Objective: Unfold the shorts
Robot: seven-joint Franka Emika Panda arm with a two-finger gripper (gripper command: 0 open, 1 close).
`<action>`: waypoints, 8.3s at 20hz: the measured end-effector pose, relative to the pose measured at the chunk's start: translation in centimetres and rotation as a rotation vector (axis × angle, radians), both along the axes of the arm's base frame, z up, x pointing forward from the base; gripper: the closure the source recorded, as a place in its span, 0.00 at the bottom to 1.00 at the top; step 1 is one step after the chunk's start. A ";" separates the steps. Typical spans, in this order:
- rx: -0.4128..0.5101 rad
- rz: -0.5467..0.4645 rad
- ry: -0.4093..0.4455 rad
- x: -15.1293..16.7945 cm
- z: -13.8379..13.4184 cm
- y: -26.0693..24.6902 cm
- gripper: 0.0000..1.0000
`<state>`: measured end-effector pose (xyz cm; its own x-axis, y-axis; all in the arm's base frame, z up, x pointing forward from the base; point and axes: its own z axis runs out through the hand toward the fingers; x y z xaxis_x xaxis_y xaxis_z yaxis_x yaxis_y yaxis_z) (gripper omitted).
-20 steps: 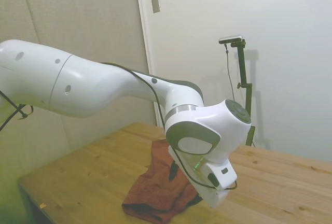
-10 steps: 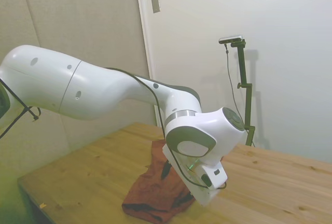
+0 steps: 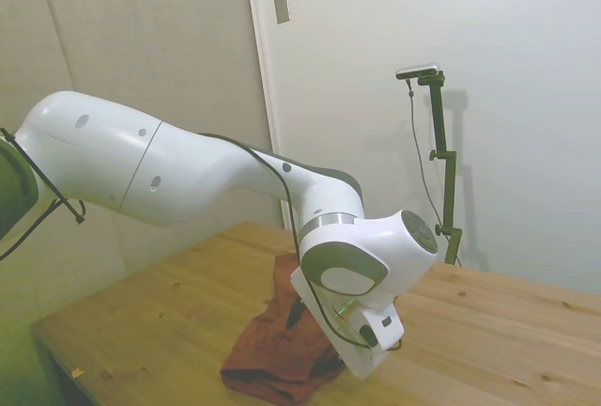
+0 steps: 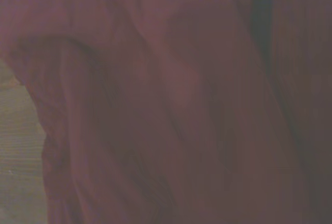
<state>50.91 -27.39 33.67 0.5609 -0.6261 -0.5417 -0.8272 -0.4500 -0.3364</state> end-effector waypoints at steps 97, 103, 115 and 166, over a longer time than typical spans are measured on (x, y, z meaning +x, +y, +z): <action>-0.006 -0.287 -0.182 17.3 0.4 11.6 1.00; 0.003 -0.269 -0.188 18.5 0.0 13.3 1.00; 0.010 -0.279 -0.209 18.4 1.4 13.1 1.00; -0.090 0.140 -0.350 25.3 20.4 30.9 0.00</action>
<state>76.20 3.49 54.08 0.7855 -0.5665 -0.2492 -0.5980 -0.5908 -0.5416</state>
